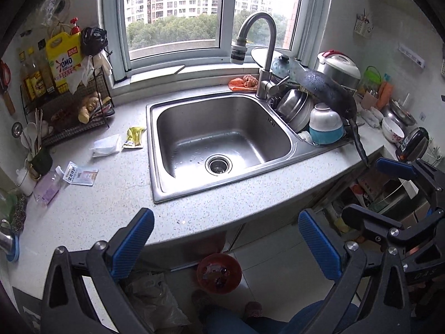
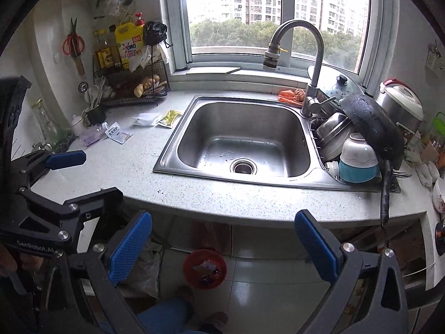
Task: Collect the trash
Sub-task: 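Raise both tools back up to the counter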
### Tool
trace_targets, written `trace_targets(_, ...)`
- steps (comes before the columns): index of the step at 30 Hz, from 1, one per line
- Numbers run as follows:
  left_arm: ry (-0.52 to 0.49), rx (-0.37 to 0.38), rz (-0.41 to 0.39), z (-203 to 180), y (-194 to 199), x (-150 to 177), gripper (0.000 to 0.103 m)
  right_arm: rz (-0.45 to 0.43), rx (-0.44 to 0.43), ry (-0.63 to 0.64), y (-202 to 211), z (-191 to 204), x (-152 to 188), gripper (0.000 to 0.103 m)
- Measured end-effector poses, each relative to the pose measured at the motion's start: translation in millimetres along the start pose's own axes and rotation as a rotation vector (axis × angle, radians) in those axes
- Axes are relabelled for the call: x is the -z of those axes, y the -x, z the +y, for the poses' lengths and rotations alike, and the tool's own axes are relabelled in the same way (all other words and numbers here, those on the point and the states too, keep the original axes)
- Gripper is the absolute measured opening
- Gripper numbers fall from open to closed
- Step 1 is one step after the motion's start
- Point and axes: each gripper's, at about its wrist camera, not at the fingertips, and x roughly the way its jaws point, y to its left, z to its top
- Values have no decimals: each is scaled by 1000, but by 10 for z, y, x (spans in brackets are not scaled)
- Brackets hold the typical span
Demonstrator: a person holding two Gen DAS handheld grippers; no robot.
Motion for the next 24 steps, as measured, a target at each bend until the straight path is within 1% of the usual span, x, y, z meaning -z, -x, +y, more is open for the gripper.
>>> trace_targets(2,-1,-2,-13,71,-39,-110,103,-12,10,12,-11,38,-96,102)
trace_targets(5,-7,-19,-26,275,-160,-303,103,-27,28,29,-113,98,-280,102)
trace_targets(11,5,-20,-10,929,-506,-668,103,-17,27,26,-600,258,-747,102)
trace_targets(14,14,-22,21,1307,-691,-851,103,-17,29,22,-875,377,-1025,102)
trace_targets(16,17,-11,36,1553,-802,-959,103,3,26,4,-1070,452,-1197,102)
trace_targets(19,20,-21,66,1875,-976,-1096,103,23,10,-15,-1340,613,-1436,102)
trace_targets(24,49,-54,122,2414,-1233,-1181,103,79,-22,1,-1847,939,-1789,102)
